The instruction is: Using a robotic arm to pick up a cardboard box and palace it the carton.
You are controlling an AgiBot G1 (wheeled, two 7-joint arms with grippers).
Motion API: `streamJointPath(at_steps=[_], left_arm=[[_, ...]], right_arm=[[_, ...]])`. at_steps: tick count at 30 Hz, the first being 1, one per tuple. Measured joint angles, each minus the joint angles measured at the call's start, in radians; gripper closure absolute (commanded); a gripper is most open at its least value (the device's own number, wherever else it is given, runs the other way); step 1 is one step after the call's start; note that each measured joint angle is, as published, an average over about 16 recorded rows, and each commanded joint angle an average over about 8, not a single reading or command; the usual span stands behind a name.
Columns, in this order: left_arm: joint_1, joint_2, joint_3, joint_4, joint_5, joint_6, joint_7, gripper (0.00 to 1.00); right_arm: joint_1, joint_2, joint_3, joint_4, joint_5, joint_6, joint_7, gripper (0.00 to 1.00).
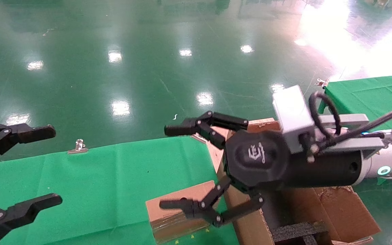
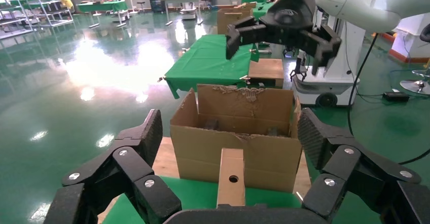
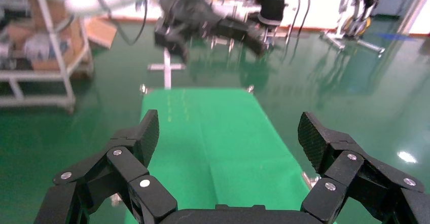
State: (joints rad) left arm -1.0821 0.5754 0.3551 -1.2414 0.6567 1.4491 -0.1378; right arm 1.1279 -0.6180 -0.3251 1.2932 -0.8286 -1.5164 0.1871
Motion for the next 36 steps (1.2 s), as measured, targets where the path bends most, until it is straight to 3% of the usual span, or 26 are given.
streamJointPath(at_steps=[16,27,36], left_arm=[[0.0,0.0,0.0,0.0,0.0,0.0,0.0,1.0],[0.0,0.0,0.0,0.0,0.0,0.0,0.0,1.0],[0.0,0.0,0.0,0.0,0.0,0.0,0.0,0.99]], right_arm=[[0.277,-0.137,-0.301,-0.067,-0.435,-0.06,-0.048,0.0],[0.407,-0.261,-0.47,-0.183,-0.632,-0.05,-0.096,0.0],[0.476,-0.336,-0.569,-0.203,-0.752,-0.047,-0.108,0.0]])
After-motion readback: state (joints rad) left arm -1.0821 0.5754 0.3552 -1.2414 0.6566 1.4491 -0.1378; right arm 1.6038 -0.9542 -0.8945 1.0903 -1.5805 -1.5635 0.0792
